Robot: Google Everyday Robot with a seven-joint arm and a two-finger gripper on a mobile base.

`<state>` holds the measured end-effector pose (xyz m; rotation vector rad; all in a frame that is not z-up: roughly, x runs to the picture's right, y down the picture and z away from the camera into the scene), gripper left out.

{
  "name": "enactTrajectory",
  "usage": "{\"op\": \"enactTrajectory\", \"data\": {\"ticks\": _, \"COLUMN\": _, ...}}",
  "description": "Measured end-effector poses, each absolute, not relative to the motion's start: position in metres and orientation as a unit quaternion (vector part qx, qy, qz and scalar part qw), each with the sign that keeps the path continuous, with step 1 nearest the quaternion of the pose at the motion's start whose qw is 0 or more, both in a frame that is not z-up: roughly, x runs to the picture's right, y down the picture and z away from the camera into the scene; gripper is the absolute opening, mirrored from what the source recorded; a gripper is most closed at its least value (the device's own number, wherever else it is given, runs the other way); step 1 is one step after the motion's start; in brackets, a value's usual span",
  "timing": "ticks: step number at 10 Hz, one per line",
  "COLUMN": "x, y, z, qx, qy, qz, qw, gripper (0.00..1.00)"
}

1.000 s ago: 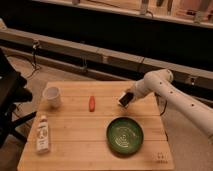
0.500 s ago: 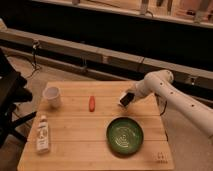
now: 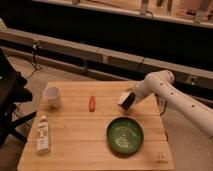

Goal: Place the eraser on the white sponge

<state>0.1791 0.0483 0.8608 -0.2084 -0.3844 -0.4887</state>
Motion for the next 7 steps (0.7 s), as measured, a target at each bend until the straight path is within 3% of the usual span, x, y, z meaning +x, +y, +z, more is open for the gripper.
{"op": "enactTrajectory", "data": {"ticks": 7, "x": 0.1791, "y": 0.0504, "z": 0.8622, "qx": -0.106, "qy": -0.189, "qz": -0.237, "qw": 0.947, "gripper": 0.80}}
